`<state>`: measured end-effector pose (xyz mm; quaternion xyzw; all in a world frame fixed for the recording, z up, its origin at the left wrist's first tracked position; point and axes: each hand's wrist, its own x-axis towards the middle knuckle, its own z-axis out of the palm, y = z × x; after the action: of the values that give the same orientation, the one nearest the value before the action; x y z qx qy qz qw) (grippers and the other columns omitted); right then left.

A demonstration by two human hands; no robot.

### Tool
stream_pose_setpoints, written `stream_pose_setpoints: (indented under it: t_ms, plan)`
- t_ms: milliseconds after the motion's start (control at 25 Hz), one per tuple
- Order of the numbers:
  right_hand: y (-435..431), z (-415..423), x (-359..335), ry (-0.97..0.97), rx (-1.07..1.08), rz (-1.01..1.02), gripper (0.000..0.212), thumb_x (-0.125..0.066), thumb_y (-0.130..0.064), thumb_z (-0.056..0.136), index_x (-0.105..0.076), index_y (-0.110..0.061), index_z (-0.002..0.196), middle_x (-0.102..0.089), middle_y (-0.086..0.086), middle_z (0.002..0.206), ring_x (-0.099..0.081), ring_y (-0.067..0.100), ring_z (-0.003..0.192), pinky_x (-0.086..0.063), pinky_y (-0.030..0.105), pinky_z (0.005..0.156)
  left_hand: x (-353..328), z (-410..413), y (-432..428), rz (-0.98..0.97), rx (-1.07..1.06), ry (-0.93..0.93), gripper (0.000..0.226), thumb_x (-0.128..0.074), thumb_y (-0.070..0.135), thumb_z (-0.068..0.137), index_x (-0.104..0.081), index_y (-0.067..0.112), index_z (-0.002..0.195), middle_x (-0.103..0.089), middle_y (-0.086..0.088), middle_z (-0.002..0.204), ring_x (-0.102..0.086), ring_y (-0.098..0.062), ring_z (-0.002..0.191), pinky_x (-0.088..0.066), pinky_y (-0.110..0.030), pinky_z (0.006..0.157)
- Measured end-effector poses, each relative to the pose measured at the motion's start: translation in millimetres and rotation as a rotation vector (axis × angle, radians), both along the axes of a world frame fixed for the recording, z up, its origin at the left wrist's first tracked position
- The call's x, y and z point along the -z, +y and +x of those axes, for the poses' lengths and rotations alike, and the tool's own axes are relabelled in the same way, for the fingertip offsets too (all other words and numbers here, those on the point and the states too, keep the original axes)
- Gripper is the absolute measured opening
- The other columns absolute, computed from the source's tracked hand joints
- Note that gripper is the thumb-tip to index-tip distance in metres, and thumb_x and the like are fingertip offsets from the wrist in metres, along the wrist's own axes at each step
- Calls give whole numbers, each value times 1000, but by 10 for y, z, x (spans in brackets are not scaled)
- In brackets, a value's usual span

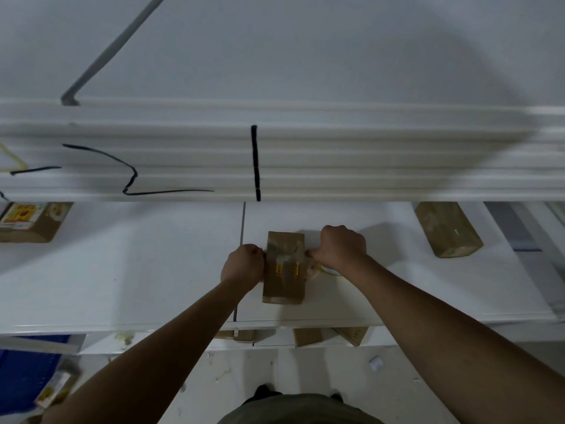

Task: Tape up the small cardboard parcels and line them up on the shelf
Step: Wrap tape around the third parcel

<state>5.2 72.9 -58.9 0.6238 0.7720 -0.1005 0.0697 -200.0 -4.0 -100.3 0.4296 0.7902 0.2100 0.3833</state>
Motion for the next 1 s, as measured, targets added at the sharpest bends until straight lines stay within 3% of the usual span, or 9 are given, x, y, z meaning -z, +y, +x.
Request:
stream_pose_setpoints:
  t_ms: [120, 240, 360, 440, 600, 720, 800, 880, 1000]
  plan:
    - [-62, 21, -48, 25, 25, -8, 45, -68, -57, 82, -42, -24, 66, -52, -4, 67, -52, 21, 63, -34, 26, 57, -93, 133, -28, 10, -40, -190, 42, -57, 59, 101, -68, 18, 101, -74, -3, 97, -71, -21, 89, -56, -34, 76]
    - [-60, 107, -178, 159, 75, -48, 50, -68, -62, 87, -50, -20, 67, -54, -4, 67, -56, 20, 67, -39, 29, 62, -227, 137, -32, 92, -148, -501, 41, -77, 47, 92, -72, 14, 115, -77, -8, 110, -74, -27, 99, -60, -37, 78]
    - [20, 380, -499, 685, 24, -285, 49, -71, -48, 96, -51, -17, 64, -46, -3, 62, -47, 15, 61, -34, 33, 64, -381, -22, -19, 184, -287, -909, 48, -66, 35, 100, -69, -3, 129, -74, -25, 119, -73, -41, 105, -62, -47, 86]
    - [2, 511, -705, 933, -58, -391, 43, -69, -35, 101, -55, -11, 68, -43, 2, 68, -43, 14, 69, -30, 35, 69, -503, -53, -40, 201, -201, -1037, 54, -49, 37, 110, -59, -8, 139, -66, -33, 124, -67, -41, 107, -60, -46, 85]
    - [-135, 526, -865, 1022, -71, -236, 45, -71, -37, 99, -53, -10, 67, -39, -3, 65, -39, 9, 64, -30, 31, 66, -688, 78, -97, 183, -66, -939, 73, -37, 57, 108, -60, -5, 138, -64, -37, 131, -65, -42, 109, -49, -52, 98]
    - [-214, 473, -891, 947, -57, -140, 48, -75, -46, 93, -50, -19, 62, -38, -12, 58, -38, 6, 56, -32, 30, 62, -916, 65, -101, 152, 98, -738, 86, -46, 84, 90, -72, 9, 121, -70, -19, 108, -66, -30, 92, -50, -41, 80]
    - [-265, 440, -895, 934, -41, -109, 49, -74, -48, 93, -50, -18, 62, -38, -11, 57, -38, 7, 56, -32, 31, 62, -1006, 95, -106, 181, 187, -616, 75, -66, 80, 77, -74, 18, 118, -78, -6, 106, -73, -23, 90, -55, -35, 72]
    - [-311, 454, -922, 1010, -86, -145, 48, -69, -48, 96, -53, -14, 67, -43, -7, 61, -41, 8, 60, -33, 32, 64, -1035, 129, -103, 240, 77, -652, 77, -79, 70, 73, -73, 15, 127, -80, -11, 113, -78, -27, 99, -60, -38, 76]
    - [-371, 578, -919, 1277, -219, -334, 49, -62, -40, 101, -54, 2, 76, -51, 22, 70, -49, 21, 72, -35, 38, 74, -1092, 94, -149, 274, -80, -824, 63, -71, 60, 87, -76, 10, 123, -76, -25, 121, -75, -35, 102, -61, -43, 85]
